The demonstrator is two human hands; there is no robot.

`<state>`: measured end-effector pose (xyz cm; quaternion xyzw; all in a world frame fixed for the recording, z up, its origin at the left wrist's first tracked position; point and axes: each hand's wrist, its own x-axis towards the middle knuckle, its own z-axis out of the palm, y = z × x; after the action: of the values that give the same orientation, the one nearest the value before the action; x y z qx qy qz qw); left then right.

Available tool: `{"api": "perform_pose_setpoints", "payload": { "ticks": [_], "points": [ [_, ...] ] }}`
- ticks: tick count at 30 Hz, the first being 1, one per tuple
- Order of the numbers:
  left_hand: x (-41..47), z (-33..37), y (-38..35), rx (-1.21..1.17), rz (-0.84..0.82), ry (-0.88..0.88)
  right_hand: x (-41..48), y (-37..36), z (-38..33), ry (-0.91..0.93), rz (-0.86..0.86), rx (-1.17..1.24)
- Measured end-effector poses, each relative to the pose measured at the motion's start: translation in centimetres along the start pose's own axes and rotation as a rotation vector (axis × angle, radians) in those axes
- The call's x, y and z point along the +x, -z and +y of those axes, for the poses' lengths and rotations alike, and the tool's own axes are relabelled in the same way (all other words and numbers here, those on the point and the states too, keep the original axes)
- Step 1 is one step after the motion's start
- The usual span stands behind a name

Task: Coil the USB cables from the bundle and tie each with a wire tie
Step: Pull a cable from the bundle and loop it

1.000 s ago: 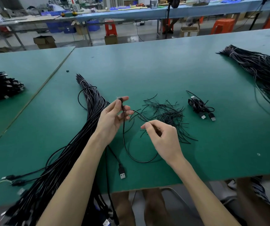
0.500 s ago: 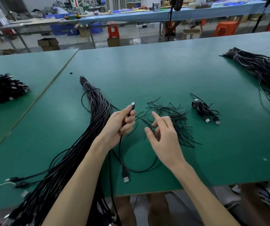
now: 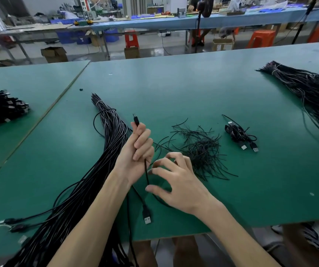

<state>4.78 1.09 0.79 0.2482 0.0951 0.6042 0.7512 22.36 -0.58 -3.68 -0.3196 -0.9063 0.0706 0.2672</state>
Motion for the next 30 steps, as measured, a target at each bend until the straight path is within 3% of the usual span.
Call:
{"api": "perform_pose_setpoints", "payload": {
  "ticks": [3, 6, 12, 21, 23, 26, 28, 30],
  "points": [
    [0.0, 0.3, 0.0, -0.090, -0.011, 0.015, -0.1, 0.1, -0.1, 0.035, 0.050, 0.016],
    [-0.1, 0.8, 0.2, -0.101, 0.079, -0.021, 0.0, 0.5, -0.5, 0.001, 0.110, 0.022],
    [-0.4, 1.9, 0.8, -0.115, 0.214, -0.168, 0.3, 1.4, -0.4, -0.247, 0.165, 0.257],
    [-0.5, 1.7, 0.9, 0.019, 0.099, -0.090, 0.4, 1.2, 0.5, -0.446, 0.307, 0.466],
    [-0.6, 1.6, 0.9, 0.186, 0.113, -0.019, 0.3, 1.3, 0.8, -0.476, 0.341, 0.500],
    [-0.5, 0.8, 0.6, 0.697, 0.163, 0.118, 0.2, 1.4, 0.6, -0.472, 0.399, 0.427],
    [-0.5, -0.1, 0.3, 1.041, 0.132, 0.213, 0.2, 1.3, 0.5, -0.456, 0.385, 0.414],
    [-0.5, -0.8, 0.2, 1.218, 0.077, 0.253, 0.2, 1.3, 0.7, -0.457, 0.358, 0.441]
  ]
}}
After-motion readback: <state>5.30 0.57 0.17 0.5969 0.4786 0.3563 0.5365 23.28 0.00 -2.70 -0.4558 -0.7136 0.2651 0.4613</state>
